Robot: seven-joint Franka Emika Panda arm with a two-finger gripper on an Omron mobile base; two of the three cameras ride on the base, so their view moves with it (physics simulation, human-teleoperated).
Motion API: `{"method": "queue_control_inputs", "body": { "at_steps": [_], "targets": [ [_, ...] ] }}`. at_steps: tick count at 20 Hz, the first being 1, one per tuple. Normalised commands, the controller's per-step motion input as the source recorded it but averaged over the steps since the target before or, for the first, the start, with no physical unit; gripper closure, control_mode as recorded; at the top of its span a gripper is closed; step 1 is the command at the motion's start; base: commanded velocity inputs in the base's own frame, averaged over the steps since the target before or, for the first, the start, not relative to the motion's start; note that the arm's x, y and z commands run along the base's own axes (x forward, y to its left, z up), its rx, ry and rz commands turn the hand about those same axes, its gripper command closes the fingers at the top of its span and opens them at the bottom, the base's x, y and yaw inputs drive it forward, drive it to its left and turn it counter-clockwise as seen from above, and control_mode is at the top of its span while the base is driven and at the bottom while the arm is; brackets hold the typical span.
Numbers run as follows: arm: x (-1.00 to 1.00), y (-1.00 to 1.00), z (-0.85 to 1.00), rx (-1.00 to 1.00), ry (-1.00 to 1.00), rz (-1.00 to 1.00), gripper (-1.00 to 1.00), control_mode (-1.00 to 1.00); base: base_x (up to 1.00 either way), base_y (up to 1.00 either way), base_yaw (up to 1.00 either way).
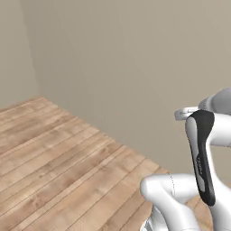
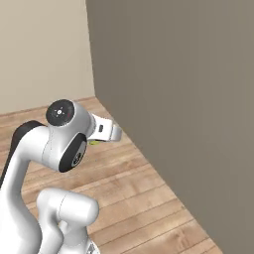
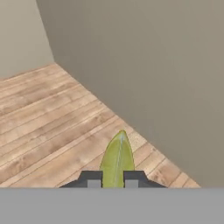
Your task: Take the lemon wedge from the fridge and place it on the plate with fish on the dining counter.
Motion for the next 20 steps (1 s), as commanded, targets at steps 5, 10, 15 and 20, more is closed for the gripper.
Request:
{"method": "queue_control_inputs", "body": {
  "at_steps": [5,10,15,20],
  "targets": [
    [0.0,0.0,0.0,0.0,0.0,0.0,1.0,1.0,-0.09,0.36,0.76],
    [0.0,0.0,0.0,0.0,0.0,0.0,1.0,1.0,-0.01,0.45,0.76],
    [0.0,0.0,0.0,0.0,0.0,0.0,1.0,1.0,-0.03,0.37,0.76],
    [0.0,0.0,0.0,0.0,0.0,0.0,1.0,1.0,-0.01,0.42,0.76]
  ]
}}
